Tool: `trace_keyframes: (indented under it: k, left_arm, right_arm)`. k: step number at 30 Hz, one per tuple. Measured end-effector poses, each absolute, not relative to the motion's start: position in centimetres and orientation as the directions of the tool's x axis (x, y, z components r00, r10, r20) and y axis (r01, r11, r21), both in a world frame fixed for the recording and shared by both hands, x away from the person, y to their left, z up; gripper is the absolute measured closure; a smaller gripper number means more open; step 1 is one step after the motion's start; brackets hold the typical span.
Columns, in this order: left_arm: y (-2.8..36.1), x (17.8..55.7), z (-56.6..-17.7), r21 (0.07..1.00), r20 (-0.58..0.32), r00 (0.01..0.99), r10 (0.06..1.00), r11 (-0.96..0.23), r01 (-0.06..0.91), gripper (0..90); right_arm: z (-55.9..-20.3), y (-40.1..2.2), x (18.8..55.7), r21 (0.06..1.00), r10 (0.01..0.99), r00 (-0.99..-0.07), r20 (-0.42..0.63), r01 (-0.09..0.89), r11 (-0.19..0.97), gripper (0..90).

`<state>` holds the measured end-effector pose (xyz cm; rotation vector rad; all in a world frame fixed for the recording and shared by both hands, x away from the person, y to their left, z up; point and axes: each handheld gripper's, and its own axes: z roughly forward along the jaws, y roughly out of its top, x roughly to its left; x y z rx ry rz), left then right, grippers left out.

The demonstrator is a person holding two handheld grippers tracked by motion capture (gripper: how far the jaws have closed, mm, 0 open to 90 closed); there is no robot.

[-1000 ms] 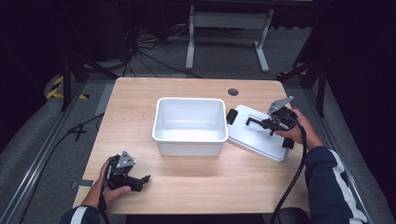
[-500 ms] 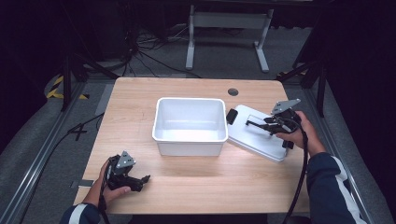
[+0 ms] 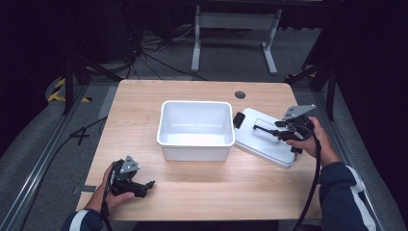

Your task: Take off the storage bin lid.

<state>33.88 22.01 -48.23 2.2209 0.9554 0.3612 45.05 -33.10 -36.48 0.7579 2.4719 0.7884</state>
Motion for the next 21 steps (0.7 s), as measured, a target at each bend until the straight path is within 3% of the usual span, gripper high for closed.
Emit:
trace_keyframes:
  k: [21]
  left_arm:
    - [22.0,34.0,-48.3,0.686,-0.021,0.701,0.713,-0.499,0.529,2.0]
  right_arm:
    - [-36.2,-34.6,39.1,0.652,0.634,-0.731,-0.253,0.355,0.67,50.2]
